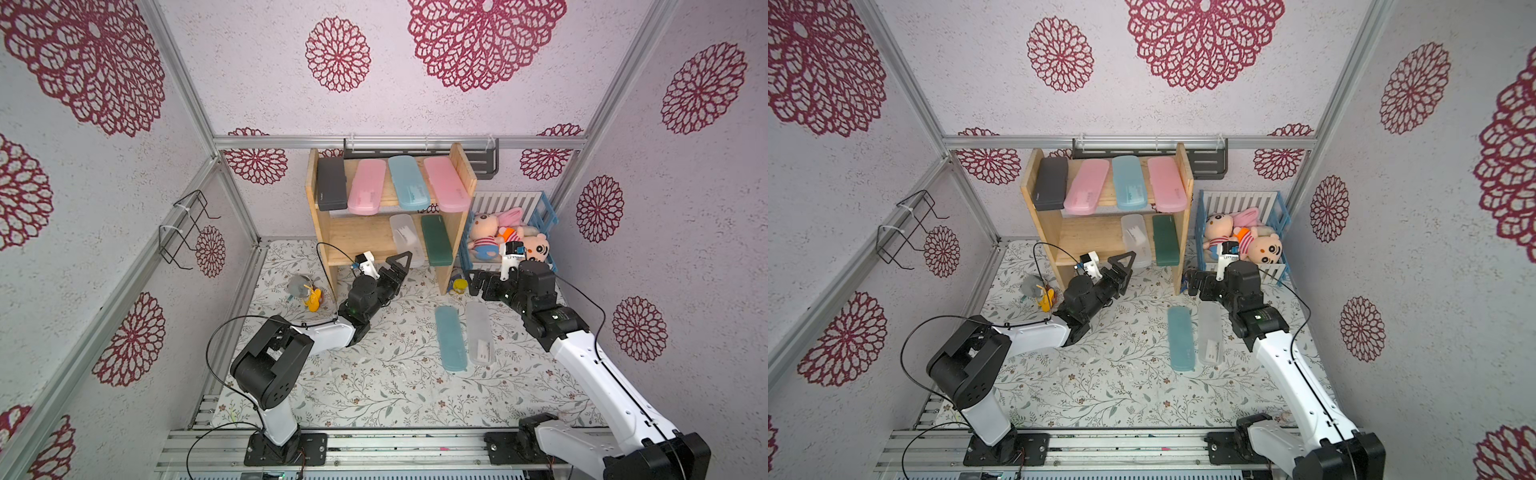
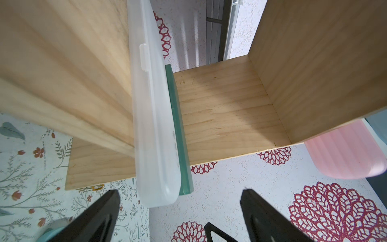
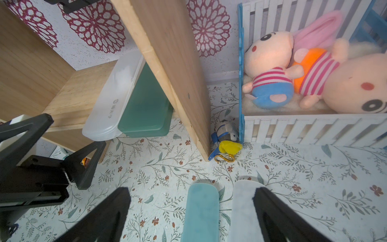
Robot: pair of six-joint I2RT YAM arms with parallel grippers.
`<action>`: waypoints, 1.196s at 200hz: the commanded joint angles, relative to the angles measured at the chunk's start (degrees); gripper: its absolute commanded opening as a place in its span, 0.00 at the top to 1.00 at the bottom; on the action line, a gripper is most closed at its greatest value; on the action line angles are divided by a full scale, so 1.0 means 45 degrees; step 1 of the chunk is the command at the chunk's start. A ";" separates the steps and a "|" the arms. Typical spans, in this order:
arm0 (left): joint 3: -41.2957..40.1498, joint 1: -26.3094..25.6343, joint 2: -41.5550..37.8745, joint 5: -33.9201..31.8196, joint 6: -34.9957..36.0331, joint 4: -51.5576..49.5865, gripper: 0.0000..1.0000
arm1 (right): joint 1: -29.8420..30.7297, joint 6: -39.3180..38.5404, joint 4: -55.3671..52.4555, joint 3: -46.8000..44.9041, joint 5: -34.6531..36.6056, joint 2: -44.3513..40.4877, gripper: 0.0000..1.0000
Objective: Remove the pencil cases from the shelf
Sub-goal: Pick up the pencil case from the shelf.
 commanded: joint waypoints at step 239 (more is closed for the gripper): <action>0.1056 0.0258 0.0974 0.0460 -0.0348 -0.0282 0.85 | -0.0364 -0.0722 0.0125 0.0201 -0.0179 -0.0170 0.01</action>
